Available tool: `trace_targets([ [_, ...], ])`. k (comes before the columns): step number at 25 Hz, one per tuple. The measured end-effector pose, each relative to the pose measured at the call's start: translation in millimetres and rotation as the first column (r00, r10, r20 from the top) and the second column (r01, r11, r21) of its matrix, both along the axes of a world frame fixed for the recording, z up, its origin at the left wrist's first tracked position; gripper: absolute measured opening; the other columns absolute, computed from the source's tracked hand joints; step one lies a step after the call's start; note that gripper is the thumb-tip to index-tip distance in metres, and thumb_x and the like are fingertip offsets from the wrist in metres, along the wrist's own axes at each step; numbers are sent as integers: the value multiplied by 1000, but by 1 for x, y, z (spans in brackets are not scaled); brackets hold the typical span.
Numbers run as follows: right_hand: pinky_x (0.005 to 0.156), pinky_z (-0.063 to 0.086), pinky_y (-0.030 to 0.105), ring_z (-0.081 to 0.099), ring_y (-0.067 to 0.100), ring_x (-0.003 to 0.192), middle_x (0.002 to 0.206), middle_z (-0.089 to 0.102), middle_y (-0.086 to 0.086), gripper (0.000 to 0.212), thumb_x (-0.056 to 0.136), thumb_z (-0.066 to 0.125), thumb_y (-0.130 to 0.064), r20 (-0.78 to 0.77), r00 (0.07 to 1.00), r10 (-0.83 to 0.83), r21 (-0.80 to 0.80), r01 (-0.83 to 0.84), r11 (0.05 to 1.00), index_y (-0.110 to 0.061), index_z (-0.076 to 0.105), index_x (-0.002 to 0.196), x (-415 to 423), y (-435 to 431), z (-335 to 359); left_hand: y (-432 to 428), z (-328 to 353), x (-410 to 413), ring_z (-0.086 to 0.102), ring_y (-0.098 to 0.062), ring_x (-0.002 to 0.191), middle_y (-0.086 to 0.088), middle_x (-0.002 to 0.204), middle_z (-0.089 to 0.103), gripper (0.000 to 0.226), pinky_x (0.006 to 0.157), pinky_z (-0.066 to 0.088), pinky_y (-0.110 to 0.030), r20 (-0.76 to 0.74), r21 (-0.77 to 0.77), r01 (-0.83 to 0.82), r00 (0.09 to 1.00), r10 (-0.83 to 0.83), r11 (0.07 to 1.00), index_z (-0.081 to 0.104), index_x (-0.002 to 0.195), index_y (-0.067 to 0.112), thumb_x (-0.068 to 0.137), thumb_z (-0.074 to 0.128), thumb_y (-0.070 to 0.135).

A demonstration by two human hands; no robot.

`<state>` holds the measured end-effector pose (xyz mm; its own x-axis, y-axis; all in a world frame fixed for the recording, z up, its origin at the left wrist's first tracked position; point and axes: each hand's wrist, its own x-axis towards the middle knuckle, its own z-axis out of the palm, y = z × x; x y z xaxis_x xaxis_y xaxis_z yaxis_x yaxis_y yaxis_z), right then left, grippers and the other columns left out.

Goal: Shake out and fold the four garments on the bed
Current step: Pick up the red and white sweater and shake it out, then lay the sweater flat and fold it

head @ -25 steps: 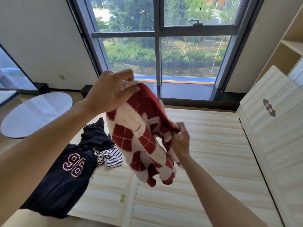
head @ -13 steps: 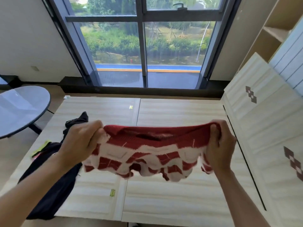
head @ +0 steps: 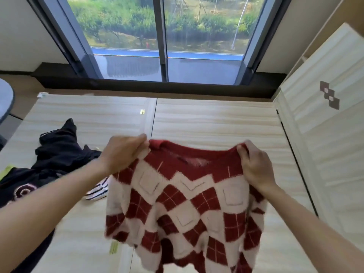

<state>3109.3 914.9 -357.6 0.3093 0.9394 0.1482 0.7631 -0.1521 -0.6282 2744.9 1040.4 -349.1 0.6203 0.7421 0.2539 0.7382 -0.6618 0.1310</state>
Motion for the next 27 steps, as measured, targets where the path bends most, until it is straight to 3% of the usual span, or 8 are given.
trace_targets([
  [2, 59, 36, 33, 64, 30, 76, 78, 63, 2, 23, 105, 44, -34, 49, 995, -82, -42, 84, 996, -17, 58, 99, 7, 72, -44, 61, -39, 39, 62, -30, 75, -7, 86, 67, 23, 67, 52, -43, -97, 67, -195, 975, 201, 978, 59, 101, 15, 100, 41, 28],
  [5, 86, 45, 39, 57, 29, 113, 125, 58, 10, 33, 100, 50, -28, 129, 971, -201, -25, 205, 978, -15, 51, 131, -3, 141, -143, 101, -149, 91, 51, -35, 118, -15, 126, 57, 42, 97, 42, -48, -95, -16, -441, 894, 438, 897, 56, 134, 19, 93, 53, 11],
  [11, 108, 39, 42, 42, 31, 137, 151, 39, 11, 59, 95, 55, -29, 89, 988, 130, -398, -84, 914, -13, 36, 148, -73, 22, -397, -38, -416, 87, 23, -35, 150, -10, 163, 23, 62, 115, 34, -47, -341, -446, -336, 921, 190, 830, 32, 154, 24, 99, 48, 46],
  [14, 126, 7, 45, -1, 27, 156, 169, -6, 8, 82, 97, 44, -53, 71, 986, 149, -606, -76, 792, -21, 6, 161, -80, -30, -488, -84, -499, 58, -20, -29, 155, -8, 169, -17, 87, 125, 5, -58, -440, -528, -393, 885, 153, 753, -7, 161, 29, 96, 34, 68],
  [16, 125, -10, 46, -16, 25, 155, 167, -20, 7, 92, 92, 35, -70, 180, 958, 225, -565, -87, 820, -24, -5, 161, -72, -45, -522, -97, -525, 45, -27, -25, 153, -5, 166, -27, 94, 122, -6, -63, -402, -486, -350, 903, 150, 801, -17, 159, 30, 91, 28, 78],
  [18, 124, -11, 47, -12, 24, 156, 169, -12, 7, 96, 89, 31, -79, 312, 905, 290, -498, -105, 861, -24, -1, 161, -52, -56, -539, -106, -537, 29, -21, -21, 155, -1, 168, -22, 95, 122, -8, -64, -341, -440, -260, 934, 108, 859, -12, 161, 29, 91, 28, 79],
  [22, 125, -1, 52, -8, 22, 157, 170, -5, 6, 94, 89, 17, -83, 412, 841, 351, -551, -77, 831, -24, 5, 162, 5, -68, -533, -122, -531, -15, 1, -23, 158, -2, 172, -1, 97, 121, 18, -61, -261, -402, -87, 965, -23, 912, 9, 163, 18, 91, 42, 74],
  [27, 124, 10, 57, 26, 31, 150, 157, 30, 13, 102, 75, 53, -78, 305, 852, 425, -500, -236, 833, -15, 32, 152, -35, -74, -504, -143, -506, -21, 8, -33, 157, -11, 170, 6, 131, 121, 24, -61, -287, -424, -136, 958, 9, 895, 13, 162, 15, 61, 65, 79],
])
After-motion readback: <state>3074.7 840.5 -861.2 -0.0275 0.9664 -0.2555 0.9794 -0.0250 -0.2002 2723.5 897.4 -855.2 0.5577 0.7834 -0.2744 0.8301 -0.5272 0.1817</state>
